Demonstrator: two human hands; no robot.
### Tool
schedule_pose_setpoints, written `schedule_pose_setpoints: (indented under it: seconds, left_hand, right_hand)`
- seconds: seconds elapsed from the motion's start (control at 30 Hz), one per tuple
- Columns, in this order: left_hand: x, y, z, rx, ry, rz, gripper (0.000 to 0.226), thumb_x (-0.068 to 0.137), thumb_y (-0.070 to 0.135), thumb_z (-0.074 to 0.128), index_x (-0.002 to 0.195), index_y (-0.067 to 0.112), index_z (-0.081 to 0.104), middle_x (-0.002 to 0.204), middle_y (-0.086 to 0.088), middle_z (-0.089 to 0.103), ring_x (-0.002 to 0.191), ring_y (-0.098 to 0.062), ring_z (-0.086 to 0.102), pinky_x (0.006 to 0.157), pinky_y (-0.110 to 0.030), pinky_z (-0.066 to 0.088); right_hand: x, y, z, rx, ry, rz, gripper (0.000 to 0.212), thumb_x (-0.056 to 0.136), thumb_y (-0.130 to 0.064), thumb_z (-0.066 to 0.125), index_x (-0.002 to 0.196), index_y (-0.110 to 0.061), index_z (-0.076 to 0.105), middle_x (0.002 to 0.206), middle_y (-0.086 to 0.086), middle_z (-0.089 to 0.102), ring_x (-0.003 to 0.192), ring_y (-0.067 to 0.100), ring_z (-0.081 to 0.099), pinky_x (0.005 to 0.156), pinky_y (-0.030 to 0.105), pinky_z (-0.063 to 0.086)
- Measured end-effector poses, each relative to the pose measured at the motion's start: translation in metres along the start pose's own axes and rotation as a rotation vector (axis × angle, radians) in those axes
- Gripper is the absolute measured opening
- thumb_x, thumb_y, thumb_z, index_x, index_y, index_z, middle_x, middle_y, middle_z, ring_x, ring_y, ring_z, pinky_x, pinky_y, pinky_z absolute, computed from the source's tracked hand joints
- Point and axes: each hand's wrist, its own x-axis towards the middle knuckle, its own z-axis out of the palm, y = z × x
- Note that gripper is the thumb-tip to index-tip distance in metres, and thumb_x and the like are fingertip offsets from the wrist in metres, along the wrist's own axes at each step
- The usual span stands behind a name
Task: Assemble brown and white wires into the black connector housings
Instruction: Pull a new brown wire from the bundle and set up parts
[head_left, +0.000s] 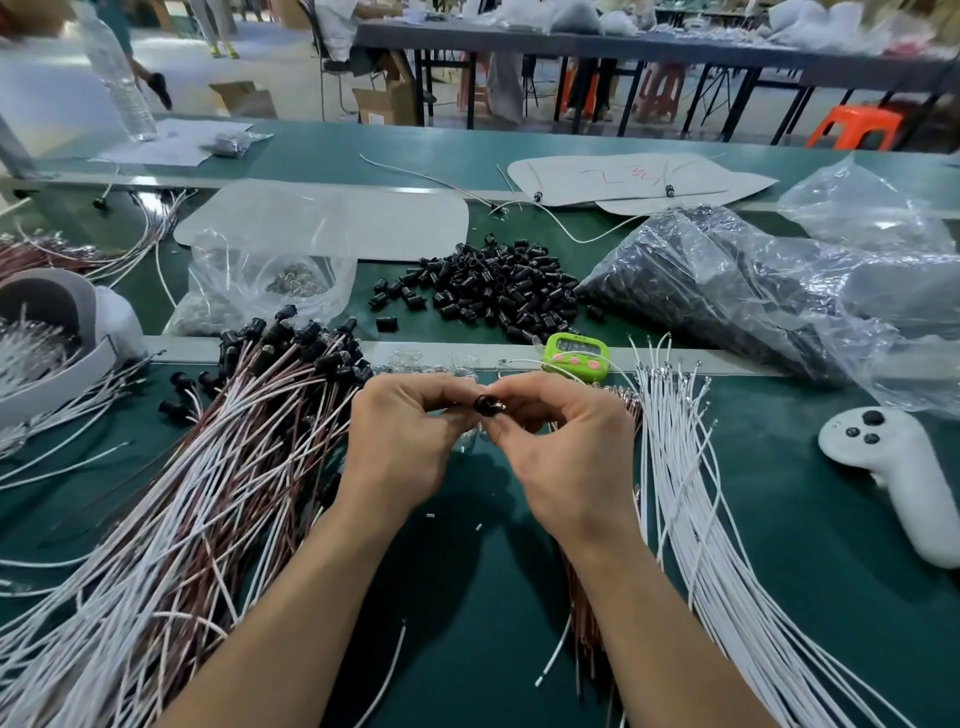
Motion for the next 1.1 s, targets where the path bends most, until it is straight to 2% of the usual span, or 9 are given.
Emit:
schedule_pose_setpoints:
  seconds: [0.2, 0.47, 0.6, 0.67, 0.73, 0.8, 0.87, 1.0, 1.1]
  left_hand:
    - [0.0012, -0.0036, 0.0017, -0.071, -0.008, -0.025, 0.034, 0.077, -0.019, 0.072, 0.082, 0.014, 0.082, 0.082, -0.006, 0.08, 0.083, -0.032, 0.077, 0.085, -0.05, 0.062]
    - [0.0, -0.0022, 0.0017, -0.018, 0.041, -0.086, 0.022, 0.076, -0.015, 0.077, 0.084, 0.005, 0.082, 0.079, -0.008, 0.079, 0.082, -0.035, 0.076, 0.083, -0.052, 0.062]
    - [0.0003, 0.0009, 0.0024, 0.016, 0.047, -0.095, 0.028, 0.075, -0.014, 0.079, 0.077, 0.014, 0.081, 0.074, -0.003, 0.078, 0.075, -0.023, 0.076, 0.078, -0.041, 0.063]
    - [0.0, 0.001, 0.0029, 0.026, 0.054, -0.098, 0.025, 0.075, -0.012, 0.08, 0.077, 0.012, 0.081, 0.073, -0.003, 0.078, 0.071, -0.018, 0.074, 0.077, -0.038, 0.063]
    - [-0.0003, 0.0018, 0.0031, 0.039, 0.063, -0.1, 0.023, 0.075, -0.011, 0.081, 0.077, 0.012, 0.081, 0.073, -0.003, 0.078, 0.073, -0.021, 0.075, 0.077, -0.039, 0.063]
    - [-0.0002, 0.0024, 0.0024, 0.064, 0.065, -0.094, 0.03, 0.075, -0.011, 0.081, 0.073, 0.019, 0.08, 0.072, 0.0, 0.078, 0.075, -0.023, 0.076, 0.077, -0.038, 0.063]
    - [-0.0004, 0.0022, 0.0016, 0.092, 0.063, -0.088, 0.034, 0.075, -0.009, 0.082, 0.071, 0.025, 0.079, 0.071, 0.003, 0.077, 0.072, -0.018, 0.076, 0.076, -0.037, 0.063]
    - [-0.0005, -0.0014, 0.0005, 0.179, 0.071, -0.096, 0.022, 0.076, 0.0, 0.084, 0.077, 0.022, 0.082, 0.072, 0.009, 0.077, 0.073, -0.012, 0.075, 0.076, -0.038, 0.063]
    - [-0.002, -0.0012, -0.0004, 0.263, 0.089, -0.07, 0.022, 0.074, 0.01, 0.085, 0.082, 0.031, 0.082, 0.076, 0.018, 0.076, 0.078, 0.0, 0.073, 0.079, -0.032, 0.061]
  right_hand:
    - [0.0004, 0.0003, -0.0007, 0.025, 0.021, -0.008, 0.026, 0.074, -0.002, 0.088, 0.087, -0.024, 0.082, 0.074, -0.012, 0.075, 0.068, 0.013, 0.072, 0.066, 0.026, 0.061]
    - [-0.0001, -0.0015, -0.0002, 0.044, 0.002, -0.029, 0.035, 0.075, -0.001, 0.088, 0.087, -0.032, 0.08, 0.075, -0.017, 0.075, 0.068, 0.011, 0.073, 0.065, 0.022, 0.059]
    - [-0.0005, -0.0005, 0.0004, 0.058, 0.0, -0.013, 0.031, 0.074, 0.0, 0.088, 0.088, -0.028, 0.081, 0.076, -0.016, 0.076, 0.07, 0.011, 0.073, 0.066, 0.02, 0.059]
    - [-0.0004, -0.0008, 0.0, 0.057, 0.002, -0.01, 0.03, 0.074, -0.001, 0.088, 0.088, -0.027, 0.081, 0.077, -0.015, 0.076, 0.07, 0.011, 0.073, 0.067, 0.021, 0.059]
    - [-0.0005, -0.0015, -0.0004, 0.058, -0.001, -0.016, 0.03, 0.075, -0.001, 0.088, 0.088, -0.027, 0.081, 0.077, -0.015, 0.076, 0.071, 0.012, 0.074, 0.067, 0.02, 0.059]
    - [-0.0007, -0.0023, -0.0008, 0.063, -0.004, -0.023, 0.03, 0.075, -0.001, 0.088, 0.089, -0.026, 0.081, 0.078, -0.016, 0.076, 0.071, 0.012, 0.074, 0.066, 0.019, 0.058]
    - [-0.0008, -0.0025, -0.0011, 0.067, -0.007, -0.033, 0.029, 0.075, -0.001, 0.088, 0.089, -0.026, 0.081, 0.078, -0.016, 0.076, 0.071, 0.012, 0.074, 0.066, 0.017, 0.057]
    - [-0.002, -0.0028, -0.0016, 0.074, -0.006, -0.051, 0.029, 0.075, -0.001, 0.087, 0.089, -0.025, 0.081, 0.079, -0.015, 0.076, 0.071, 0.012, 0.074, 0.066, 0.017, 0.057]
    - [-0.0017, -0.0027, -0.0011, 0.076, 0.004, -0.032, 0.029, 0.074, -0.001, 0.087, 0.088, -0.025, 0.081, 0.077, -0.014, 0.077, 0.069, 0.011, 0.073, 0.066, 0.018, 0.058]
